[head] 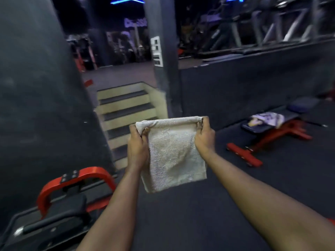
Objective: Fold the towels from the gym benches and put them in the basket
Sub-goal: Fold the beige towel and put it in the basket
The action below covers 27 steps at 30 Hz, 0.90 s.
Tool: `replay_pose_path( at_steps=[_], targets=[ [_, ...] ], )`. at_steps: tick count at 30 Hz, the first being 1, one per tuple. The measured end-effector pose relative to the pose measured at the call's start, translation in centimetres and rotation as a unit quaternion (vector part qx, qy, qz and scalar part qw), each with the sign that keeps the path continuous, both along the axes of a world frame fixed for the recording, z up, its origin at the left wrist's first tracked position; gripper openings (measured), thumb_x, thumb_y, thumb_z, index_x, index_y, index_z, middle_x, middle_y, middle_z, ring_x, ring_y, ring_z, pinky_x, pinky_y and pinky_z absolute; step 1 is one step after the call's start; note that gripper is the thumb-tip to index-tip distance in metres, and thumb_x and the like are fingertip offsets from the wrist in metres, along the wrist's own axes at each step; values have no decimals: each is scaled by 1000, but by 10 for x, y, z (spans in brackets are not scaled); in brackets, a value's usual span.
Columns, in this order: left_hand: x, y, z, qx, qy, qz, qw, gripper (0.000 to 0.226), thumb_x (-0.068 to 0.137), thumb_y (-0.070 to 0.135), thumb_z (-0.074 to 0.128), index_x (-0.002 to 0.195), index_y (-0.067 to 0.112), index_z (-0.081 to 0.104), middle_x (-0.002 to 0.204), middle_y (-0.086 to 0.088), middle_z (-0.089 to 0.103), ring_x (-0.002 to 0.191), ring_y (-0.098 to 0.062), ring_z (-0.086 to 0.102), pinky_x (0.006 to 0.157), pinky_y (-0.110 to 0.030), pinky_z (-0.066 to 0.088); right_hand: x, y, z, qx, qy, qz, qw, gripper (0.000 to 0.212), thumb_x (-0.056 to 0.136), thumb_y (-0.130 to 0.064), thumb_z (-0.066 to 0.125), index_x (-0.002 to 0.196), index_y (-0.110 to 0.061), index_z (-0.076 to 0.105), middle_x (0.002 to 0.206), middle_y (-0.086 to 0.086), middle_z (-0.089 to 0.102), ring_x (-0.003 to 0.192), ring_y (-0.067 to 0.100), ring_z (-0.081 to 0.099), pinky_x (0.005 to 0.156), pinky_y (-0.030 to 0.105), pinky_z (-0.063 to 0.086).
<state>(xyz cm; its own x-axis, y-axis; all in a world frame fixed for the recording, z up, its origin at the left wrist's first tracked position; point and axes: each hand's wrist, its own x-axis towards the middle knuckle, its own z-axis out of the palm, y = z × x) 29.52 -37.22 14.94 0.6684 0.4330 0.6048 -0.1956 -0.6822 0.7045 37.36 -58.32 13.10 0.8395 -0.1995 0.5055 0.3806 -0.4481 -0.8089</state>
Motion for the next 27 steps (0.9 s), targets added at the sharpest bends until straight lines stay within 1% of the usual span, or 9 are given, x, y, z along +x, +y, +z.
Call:
replay_pose_path(
  at_steps=[4,6,8,10,12,14,17,24,27],
  targets=[
    [43,-88,-13,-15,24,-112,993,25,100,41,48,108,18,41,96,-9,65,83,-32,61,65,-37,44,5,-100,-15,-2,-4,-101,995,8,100,-16,46,106,-12,49,69,8,56,64,30,57,57,38,36],
    [61,-134,-18,-18,35,-154,987,26,100,42,47,107,18,41,94,-4,62,81,-26,60,65,-35,43,3,-147,-22,1,-7,-146,989,15,101,-18,46,113,-11,51,71,11,58,65,30,57,58,41,37],
    [75,-182,-22,-17,40,-196,980,26,100,42,46,106,17,41,89,2,60,76,-17,57,64,-31,38,1,-195,-29,6,-8,-190,982,13,101,-19,45,110,-12,51,68,13,57,62,34,57,56,42,42],
    [89,-234,-27,-13,55,-242,969,26,101,42,45,105,17,40,83,9,57,69,-3,54,61,-28,35,-6,-247,-38,19,-6,-233,972,10,101,-18,45,106,-11,50,62,5,50,56,28,51,53,36,38],
    [102,-296,-35,-11,69,-297,952,25,101,42,45,105,18,39,82,13,56,71,1,54,60,-29,36,-14,-306,-49,27,3,-277,961,9,102,-18,44,105,-12,49,58,-3,44,51,18,45,51,33,35],
    [110,-345,-42,-10,73,-337,939,24,100,41,46,104,18,38,81,11,57,71,-2,55,60,-29,37,-23,-353,-57,23,12,-321,947,9,102,-19,44,105,-12,49,55,-4,43,48,16,42,49,31,29],
    [118,-433,-58,1,83,-394,915,24,101,39,47,103,18,37,83,2,59,72,-18,57,60,-31,36,-48,-430,-70,20,30,-382,923,10,102,-17,45,106,-8,49,59,0,47,53,22,46,51,31,23],
    [106,-625,-94,8,138,-511,848,25,100,39,49,106,17,40,91,-9,63,80,-29,59,64,-35,39,-122,-585,-95,20,78,-496,865,6,102,-16,44,104,-12,47,65,12,57,56,29,55,50,37,39],
    [96,-698,-106,25,168,-554,815,26,100,41,47,105,16,39,92,-7,61,82,-29,59,64,-33,38,-149,-641,-108,29,93,-549,830,8,102,-21,44,105,-13,46,67,14,59,59,33,59,51,41,45]
  ],
)
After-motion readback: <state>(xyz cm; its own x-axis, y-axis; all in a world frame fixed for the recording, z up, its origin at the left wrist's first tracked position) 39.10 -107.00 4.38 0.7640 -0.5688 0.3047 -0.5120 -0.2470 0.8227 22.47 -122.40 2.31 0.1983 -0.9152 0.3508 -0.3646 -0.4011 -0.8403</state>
